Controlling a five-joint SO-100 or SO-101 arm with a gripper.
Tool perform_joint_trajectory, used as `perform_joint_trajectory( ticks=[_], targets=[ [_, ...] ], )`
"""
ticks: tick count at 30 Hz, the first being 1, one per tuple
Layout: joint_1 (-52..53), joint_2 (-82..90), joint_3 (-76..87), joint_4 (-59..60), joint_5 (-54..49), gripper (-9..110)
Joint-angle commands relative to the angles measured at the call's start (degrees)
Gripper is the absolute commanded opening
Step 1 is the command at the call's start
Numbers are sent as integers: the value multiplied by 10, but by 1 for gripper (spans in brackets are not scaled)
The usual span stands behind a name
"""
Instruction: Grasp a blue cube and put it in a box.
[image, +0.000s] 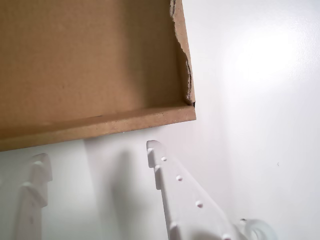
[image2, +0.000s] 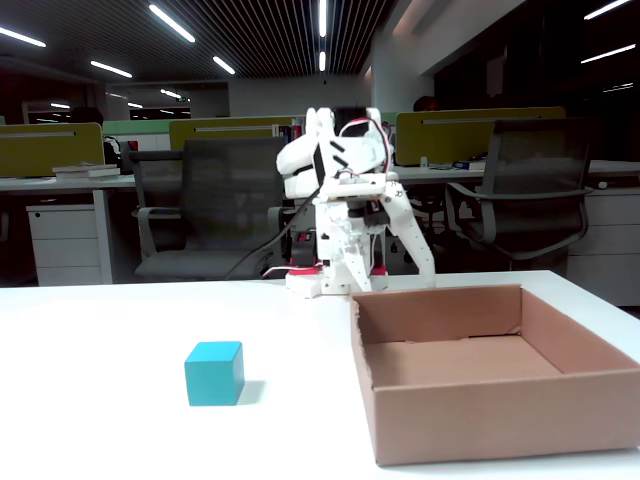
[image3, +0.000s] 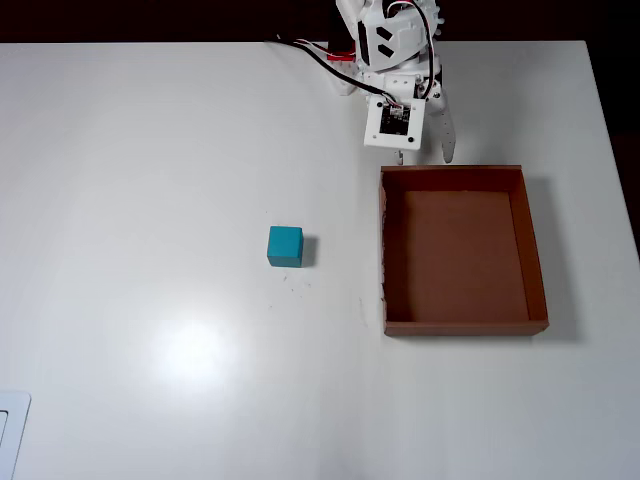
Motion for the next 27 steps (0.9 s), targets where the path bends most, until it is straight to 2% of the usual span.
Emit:
perform_joint_trajectory(
  ticks=[1,9,18,25,27],
  targets=[
    [3,4,-5,-9,-6,24],
    [18,4,-17,2,-10,25],
    [47,-167,-230,52,-50,27],
    [112,-343,-415,95,-154,27],
    [168,-395,-474,117,-228,27]
  ],
)
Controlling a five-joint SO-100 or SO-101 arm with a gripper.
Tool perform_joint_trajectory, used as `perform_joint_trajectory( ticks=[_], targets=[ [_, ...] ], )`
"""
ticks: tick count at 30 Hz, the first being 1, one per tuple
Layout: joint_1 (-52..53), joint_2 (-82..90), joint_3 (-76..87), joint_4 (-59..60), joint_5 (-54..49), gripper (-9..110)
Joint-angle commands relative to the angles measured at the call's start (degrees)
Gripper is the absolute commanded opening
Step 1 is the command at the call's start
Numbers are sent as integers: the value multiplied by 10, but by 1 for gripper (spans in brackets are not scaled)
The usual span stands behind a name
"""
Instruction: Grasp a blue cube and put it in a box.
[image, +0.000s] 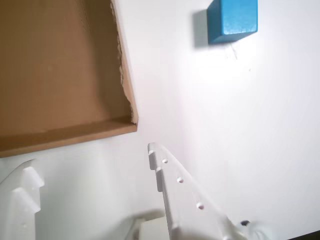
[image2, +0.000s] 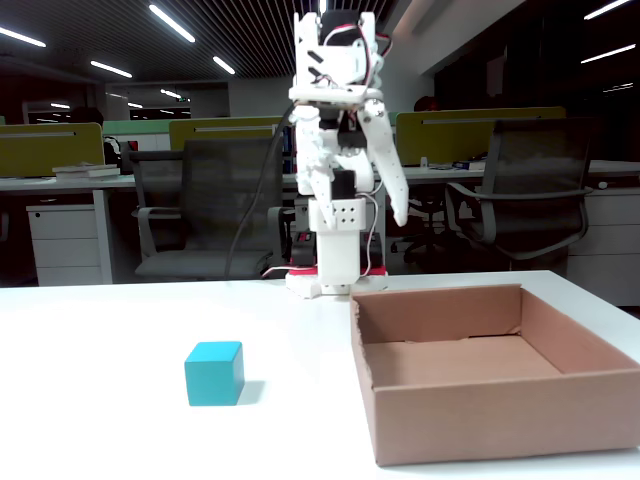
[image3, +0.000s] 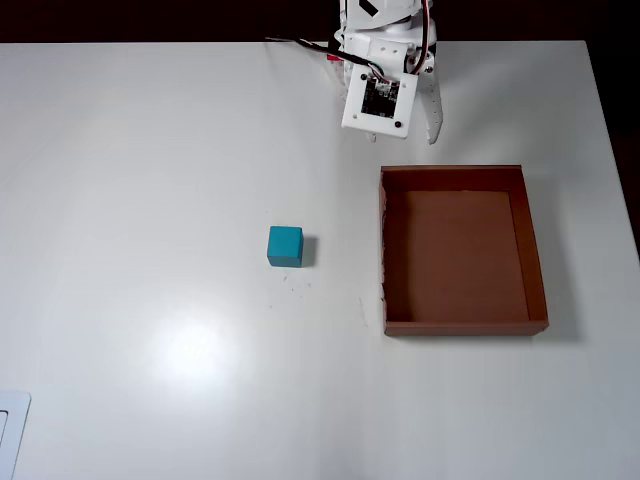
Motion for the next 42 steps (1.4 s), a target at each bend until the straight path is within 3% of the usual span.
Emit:
perform_joint_trajectory(
  ticks=[1,6,13,23,42],
  targets=[
    [17,-24,-60,7,-54,27],
    [155,-110,-121,13,-223,27],
    [241,-242,-214,12,-305,27],
    [272,-416,-354,0,-301,32],
    [269,-613,-399,-127,-300,33]
  ],
)
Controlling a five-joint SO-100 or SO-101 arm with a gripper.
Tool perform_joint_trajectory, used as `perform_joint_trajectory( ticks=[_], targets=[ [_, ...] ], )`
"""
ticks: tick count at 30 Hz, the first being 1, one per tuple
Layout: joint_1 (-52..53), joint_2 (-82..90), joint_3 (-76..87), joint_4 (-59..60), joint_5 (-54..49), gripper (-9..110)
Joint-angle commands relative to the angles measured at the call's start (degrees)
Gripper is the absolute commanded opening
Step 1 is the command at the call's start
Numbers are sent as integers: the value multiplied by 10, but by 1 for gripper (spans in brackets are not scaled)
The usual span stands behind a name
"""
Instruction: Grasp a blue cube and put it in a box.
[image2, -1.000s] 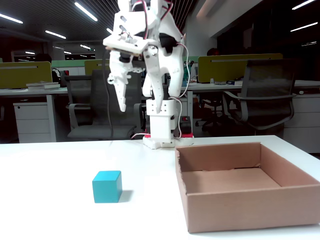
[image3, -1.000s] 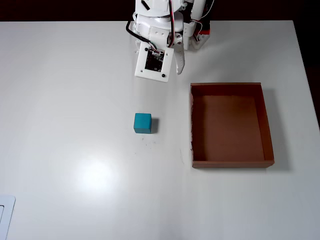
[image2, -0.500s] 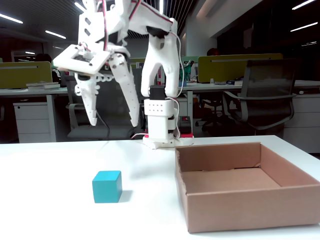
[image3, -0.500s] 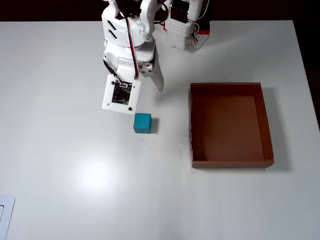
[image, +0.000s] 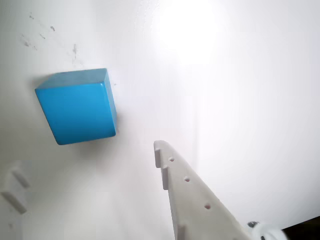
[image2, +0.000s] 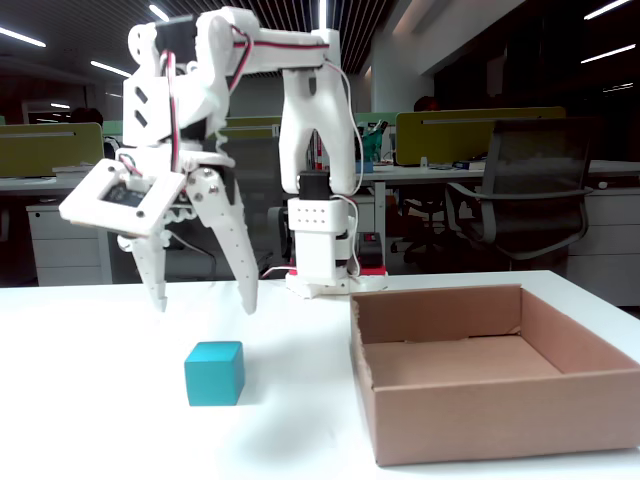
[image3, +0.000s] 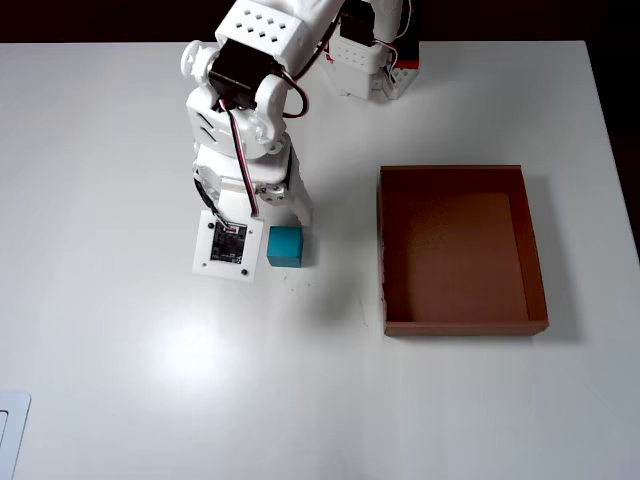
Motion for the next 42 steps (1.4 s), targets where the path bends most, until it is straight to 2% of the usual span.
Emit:
perform_joint_trajectory(
  ticks=[1,31,42],
  targets=[
    [-11,-9,-31,-25,-7,33],
    [-53,-63,37,-97,18,27],
    [-55,-62,40,-102,29,18]
  ],
)
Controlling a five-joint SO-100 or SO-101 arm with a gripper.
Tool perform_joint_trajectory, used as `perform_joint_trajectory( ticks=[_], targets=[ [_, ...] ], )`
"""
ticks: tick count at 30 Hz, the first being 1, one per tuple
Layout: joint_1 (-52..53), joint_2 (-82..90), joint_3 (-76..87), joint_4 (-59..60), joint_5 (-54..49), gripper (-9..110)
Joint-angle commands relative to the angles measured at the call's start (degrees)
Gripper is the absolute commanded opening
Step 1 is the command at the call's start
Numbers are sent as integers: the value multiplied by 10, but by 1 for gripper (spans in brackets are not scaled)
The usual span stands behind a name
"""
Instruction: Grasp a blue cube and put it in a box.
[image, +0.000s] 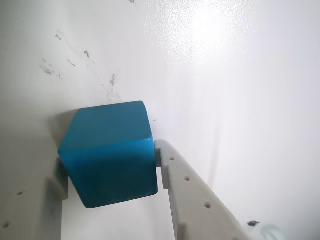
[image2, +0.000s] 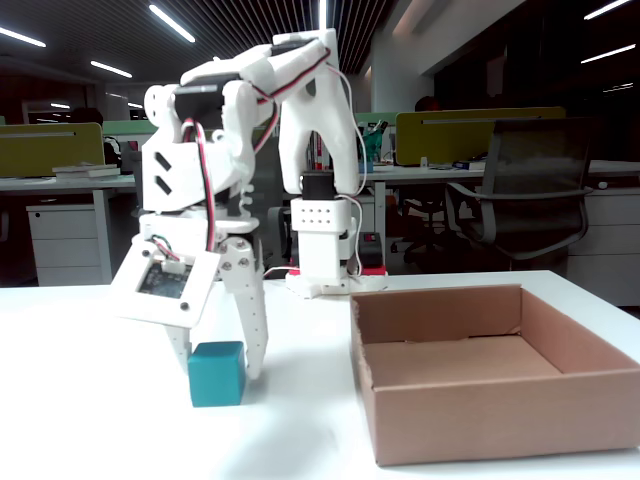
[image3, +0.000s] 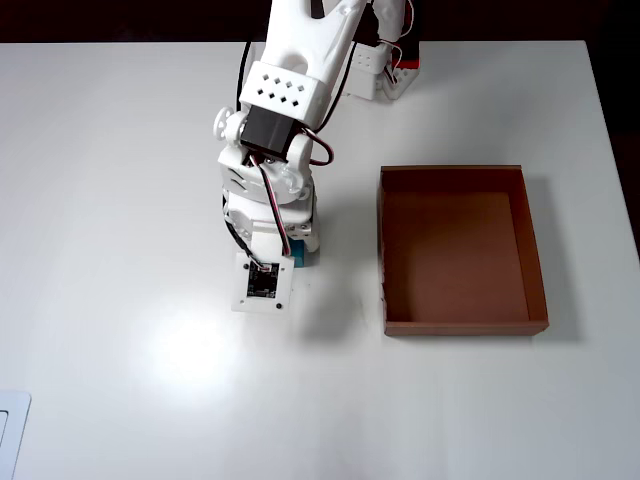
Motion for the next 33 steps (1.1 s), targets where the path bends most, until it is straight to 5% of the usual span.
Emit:
perform_joint_trajectory(
  ticks=[1,33],
  targets=[
    [-6,11,-5,-7,4,18],
    [-40,110,-72,69,84,11]
  ],
)
